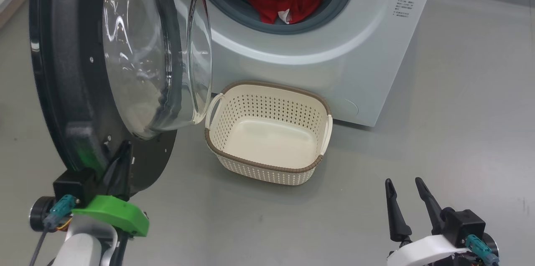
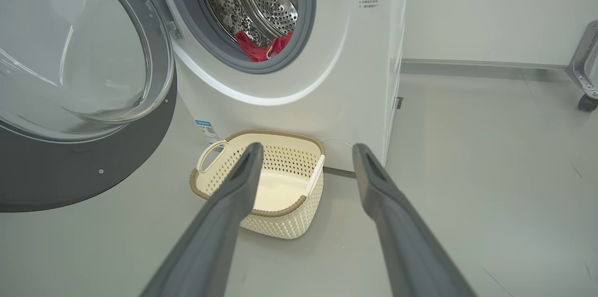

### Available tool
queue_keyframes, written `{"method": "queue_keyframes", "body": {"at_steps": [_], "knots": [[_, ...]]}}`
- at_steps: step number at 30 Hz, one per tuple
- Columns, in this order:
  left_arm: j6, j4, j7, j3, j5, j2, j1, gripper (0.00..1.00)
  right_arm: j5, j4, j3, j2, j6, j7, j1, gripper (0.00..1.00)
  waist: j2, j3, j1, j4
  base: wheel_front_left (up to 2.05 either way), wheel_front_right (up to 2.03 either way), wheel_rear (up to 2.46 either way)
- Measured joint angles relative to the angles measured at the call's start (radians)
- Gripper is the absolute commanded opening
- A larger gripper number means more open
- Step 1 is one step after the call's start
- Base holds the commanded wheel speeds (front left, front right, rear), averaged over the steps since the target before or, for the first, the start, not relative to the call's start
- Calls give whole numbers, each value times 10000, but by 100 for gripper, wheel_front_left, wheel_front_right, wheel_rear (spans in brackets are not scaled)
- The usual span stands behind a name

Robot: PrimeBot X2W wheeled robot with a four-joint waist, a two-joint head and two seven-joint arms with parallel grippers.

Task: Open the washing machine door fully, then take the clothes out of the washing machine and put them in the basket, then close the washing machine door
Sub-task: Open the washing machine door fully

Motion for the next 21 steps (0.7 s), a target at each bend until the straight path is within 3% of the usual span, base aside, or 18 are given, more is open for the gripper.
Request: {"method": "queue_keyframes", "body": {"at_steps": [10,21], "knots": [[198,203,-2,886,-529,431,-24,0,69,19,232,-2,-73,0,-263,100,0,340,0,221,0,0,0],[211,744,-44,2105,-1139,1310,-317,0,-130,31,470,-27,-180,0,-796,100,0,1095,0,215,0,0,0]]}}
